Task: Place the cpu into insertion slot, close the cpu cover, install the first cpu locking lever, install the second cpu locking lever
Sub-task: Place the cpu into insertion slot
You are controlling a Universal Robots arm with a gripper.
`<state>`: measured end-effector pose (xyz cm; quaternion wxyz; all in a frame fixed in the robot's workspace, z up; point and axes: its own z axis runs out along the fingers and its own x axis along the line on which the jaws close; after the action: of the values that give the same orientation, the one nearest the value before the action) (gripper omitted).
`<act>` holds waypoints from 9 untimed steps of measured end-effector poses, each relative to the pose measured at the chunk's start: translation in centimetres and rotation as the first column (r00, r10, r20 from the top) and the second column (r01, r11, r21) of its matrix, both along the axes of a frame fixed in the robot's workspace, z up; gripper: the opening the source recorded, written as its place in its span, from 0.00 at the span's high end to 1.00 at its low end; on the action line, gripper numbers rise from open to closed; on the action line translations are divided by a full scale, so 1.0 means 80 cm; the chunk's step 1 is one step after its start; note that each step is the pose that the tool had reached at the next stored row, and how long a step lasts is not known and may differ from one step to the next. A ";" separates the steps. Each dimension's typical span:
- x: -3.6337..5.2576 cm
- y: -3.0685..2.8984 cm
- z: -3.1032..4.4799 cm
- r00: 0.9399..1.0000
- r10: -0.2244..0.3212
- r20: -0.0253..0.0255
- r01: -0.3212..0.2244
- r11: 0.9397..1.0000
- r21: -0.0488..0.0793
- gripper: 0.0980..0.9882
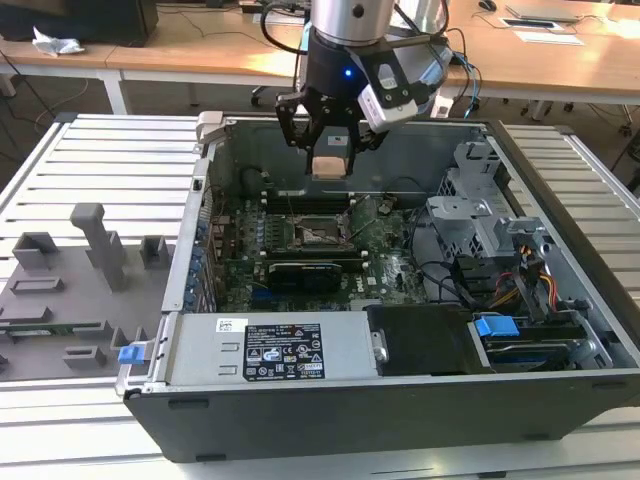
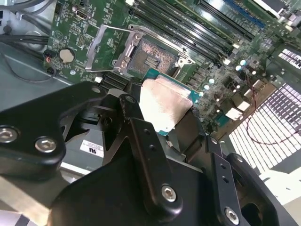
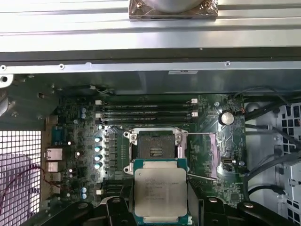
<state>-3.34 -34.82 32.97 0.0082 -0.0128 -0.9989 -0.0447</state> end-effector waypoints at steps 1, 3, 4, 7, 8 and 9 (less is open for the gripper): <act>0.000 0.0000 -0.0040 1.000 0.000 0.000 0.000 1.000 0.000 0.50; 0.000 0.0000 -0.0144 1.000 0.000 0.000 0.000 1.000 0.000 0.50; 0.000 0.0000 -0.0206 1.000 0.000 0.000 0.000 1.000 0.000 0.50; 0.000 0.0000 -0.0304 1.000 0.000 0.000 0.000 1.000 0.000 0.50; 0.000 0.0000 -0.0351 1.000 0.000 0.000 0.000 1.000 0.000 0.50; 0.000 0.0000 -0.0377 1.000 0.000 0.000 0.000 1.000 0.000 0.50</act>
<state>-3.34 -34.81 29.95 0.0082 -0.0127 -0.9989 -0.0446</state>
